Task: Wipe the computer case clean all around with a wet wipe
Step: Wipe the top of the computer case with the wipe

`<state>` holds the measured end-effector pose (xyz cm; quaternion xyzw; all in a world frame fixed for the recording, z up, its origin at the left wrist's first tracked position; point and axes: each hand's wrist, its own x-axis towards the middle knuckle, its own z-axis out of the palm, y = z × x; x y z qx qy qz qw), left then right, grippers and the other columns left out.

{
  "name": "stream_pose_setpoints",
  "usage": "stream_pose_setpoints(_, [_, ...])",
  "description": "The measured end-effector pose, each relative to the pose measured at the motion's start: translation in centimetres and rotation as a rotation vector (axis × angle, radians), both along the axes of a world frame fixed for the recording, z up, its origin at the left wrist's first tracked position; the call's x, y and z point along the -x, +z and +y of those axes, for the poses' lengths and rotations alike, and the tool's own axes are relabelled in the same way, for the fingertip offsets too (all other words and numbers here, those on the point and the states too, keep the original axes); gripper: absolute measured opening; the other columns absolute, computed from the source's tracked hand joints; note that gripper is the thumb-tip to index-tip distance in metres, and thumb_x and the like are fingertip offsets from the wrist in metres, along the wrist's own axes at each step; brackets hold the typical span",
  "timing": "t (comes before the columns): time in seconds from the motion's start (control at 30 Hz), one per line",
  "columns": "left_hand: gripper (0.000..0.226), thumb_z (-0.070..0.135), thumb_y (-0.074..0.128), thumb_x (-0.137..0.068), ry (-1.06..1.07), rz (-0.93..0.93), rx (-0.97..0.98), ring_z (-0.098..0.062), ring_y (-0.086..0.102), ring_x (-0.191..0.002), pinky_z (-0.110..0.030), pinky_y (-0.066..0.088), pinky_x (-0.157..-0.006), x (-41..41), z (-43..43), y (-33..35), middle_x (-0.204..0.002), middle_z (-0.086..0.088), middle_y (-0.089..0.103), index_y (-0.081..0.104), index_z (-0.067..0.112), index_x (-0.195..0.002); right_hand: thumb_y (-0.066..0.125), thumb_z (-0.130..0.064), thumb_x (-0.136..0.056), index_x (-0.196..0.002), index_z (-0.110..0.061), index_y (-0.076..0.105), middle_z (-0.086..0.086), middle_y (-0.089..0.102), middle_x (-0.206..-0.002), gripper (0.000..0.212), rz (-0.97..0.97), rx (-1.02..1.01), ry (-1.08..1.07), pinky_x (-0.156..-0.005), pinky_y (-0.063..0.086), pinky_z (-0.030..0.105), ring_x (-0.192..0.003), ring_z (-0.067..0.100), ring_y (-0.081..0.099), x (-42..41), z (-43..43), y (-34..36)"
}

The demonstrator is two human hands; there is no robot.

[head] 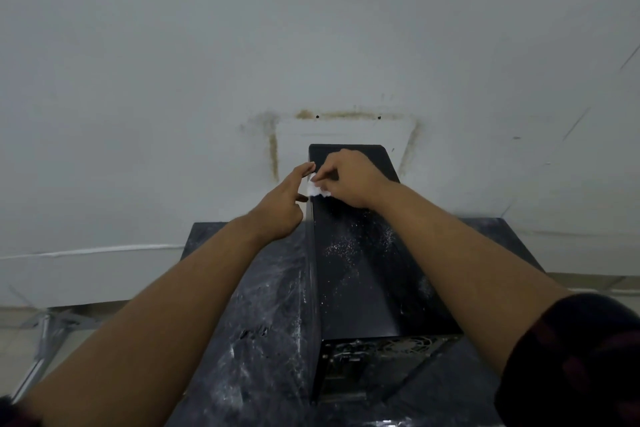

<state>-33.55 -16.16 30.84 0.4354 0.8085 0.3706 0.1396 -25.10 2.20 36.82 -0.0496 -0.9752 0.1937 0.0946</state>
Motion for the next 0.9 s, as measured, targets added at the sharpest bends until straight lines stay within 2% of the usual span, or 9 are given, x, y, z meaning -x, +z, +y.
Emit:
stream_pose_setpoints(0.03, [0.083, -0.006, 0.045, -0.098, -0.001, 0.028, -0.011, -0.021, 0.059, -0.131, -0.021, 0.047, -0.102, 0.1, 0.1, -0.2, -0.172, 0.011, 0.03, 0.02, 0.032, -0.167, 0.078, -0.025, -0.095, -0.103, -0.028, 0.086, -0.016, 0.074, -0.1, 0.012, -0.017, 0.038, 0.032, -0.093, 0.053, 0.032, -0.095, 0.005, 0.066, -0.1, -0.2, 0.2])
stream_pose_setpoints(0.17, [0.058, 0.016, 0.04, -0.113, 0.011, 0.014, -0.028, -0.023, 0.047, -0.148, -0.037, 0.035, -0.123, 0.5, 0.2, -0.6, -0.173, 0.009, 0.029, 0.023, 0.033, -0.166, 0.076, -0.026, -0.093, -0.101, -0.033, 0.085, -0.016, 0.078, -0.098, 0.014, 0.027, -0.006, -0.118, -0.1, 0.054, 0.035, -0.097, 0.004, 0.068, -0.4, 0.4, 0.4])
stream_pose_setpoints(0.3, [0.059, 0.011, 0.038, -0.112, 0.005, 0.05, -0.045, -0.016, 0.032, -0.156, -0.025, 0.025, -0.122, 0.8, 0.0, -0.7, -0.172, 0.004, 0.031, 0.025, 0.027, -0.167, 0.084, -0.023, -0.089, -0.097, -0.031, 0.086, -0.016, 0.076, -0.09, 0.011, -0.109, 0.172, 0.108, -0.087, 0.055, 0.025, -0.089, 0.001, 0.07, -1.2, -0.4, 0.3])
stream_pose_setpoints(0.37, [0.056, 0.015, 0.038, -0.113, 0.008, 0.05, -0.051, -0.018, 0.039, -0.153, -0.03, 0.029, -0.123, 0.9, 0.1, -0.7, -0.172, 0.006, 0.032, 0.026, 0.031, -0.166, 0.083, -0.023, -0.09, -0.098, -0.031, 0.086, -0.016, 0.076, -0.09, 0.011, -0.07, 0.195, 0.054, -0.091, 0.055, 0.027, -0.09, 0.002, 0.07, -1.5, -0.2, 0.2])
stream_pose_setpoints(0.47, [0.054, 0.02, 0.039, -0.114, 0.003, 0.048, -0.065, -0.019, 0.054, -0.14, -0.036, 0.038, -0.119, 0.8, 0.2, -1.0, -0.17, 0.009, 0.033, 0.027, 0.035, -0.164, 0.079, -0.027, -0.092, -0.101, -0.031, 0.086, -0.014, 0.077, -0.095, 0.012, 0.066, 0.05, -0.088, -0.088, 0.049, 0.032, -0.091, 0.006, 0.062, -2.2, 0.1, -0.2])
stream_pose_setpoints(0.6, [0.054, 0.017, 0.041, -0.114, 0.013, 0.062, -0.083, -0.015, 0.05, -0.14, -0.027, 0.034, -0.112, 0.8, 0.2, -1.1, -0.17, 0.008, 0.034, 0.029, 0.033, -0.164, 0.084, -0.03, -0.089, -0.097, -0.035, 0.085, -0.016, 0.074, -0.091, 0.01, -0.06, 0.098, 0.168, -0.083, 0.044, 0.023, -0.091, -0.001, 0.054, -2.9, -0.9, -0.1])
stream_pose_setpoints(0.73, [0.053, 0.016, 0.042, -0.113, 0.016, 0.059, -0.08, -0.007, 0.065, -0.114, -0.028, 0.042, -0.105, 0.9, 0.4, -1.1, -0.165, 0.009, 0.039, 0.031, 0.034, -0.162, 0.079, -0.032, -0.092, -0.101, -0.037, 0.083, -0.017, 0.072, -0.094, 0.01, 0.035, -0.036, -0.006, -0.089, 0.049, 0.038, -0.096, 0.007, 0.051, -3.2, -0.6, -0.1])
stream_pose_setpoints(0.83, [0.054, 0.016, 0.042, -0.113, 0.009, 0.052, -0.09, -0.011, 0.064, -0.12, -0.029, 0.043, -0.106, 1.1, 0.4, -1.3, -0.163, 0.009, 0.043, 0.03, 0.036, -0.162, 0.082, -0.029, -0.09, -0.097, -0.036, 0.084, -0.016, 0.072, -0.091, 0.01, -0.072, 0.068, 0.208, -0.084, 0.048, 0.029, -0.092, 0.004, 0.053, -3.7, -1.4, -0.2])
stream_pose_setpoints(0.9, [0.052, 0.017, 0.042, -0.113, 0.011, 0.059, -0.099, -0.011, 0.064, -0.115, -0.029, 0.044, -0.103, 0.8, 0.5, -1.3, -0.16, 0.01, 0.045, 0.032, 0.035, -0.16, 0.083, -0.031, -0.09, -0.096, -0.038, 0.084, -0.016, 0.073, -0.091, 0.01, -0.086, 0.078, 0.207, -0.082, 0.047, 0.027, -0.092, 0.004, 0.054, -3.8, -1.5, 0.1])
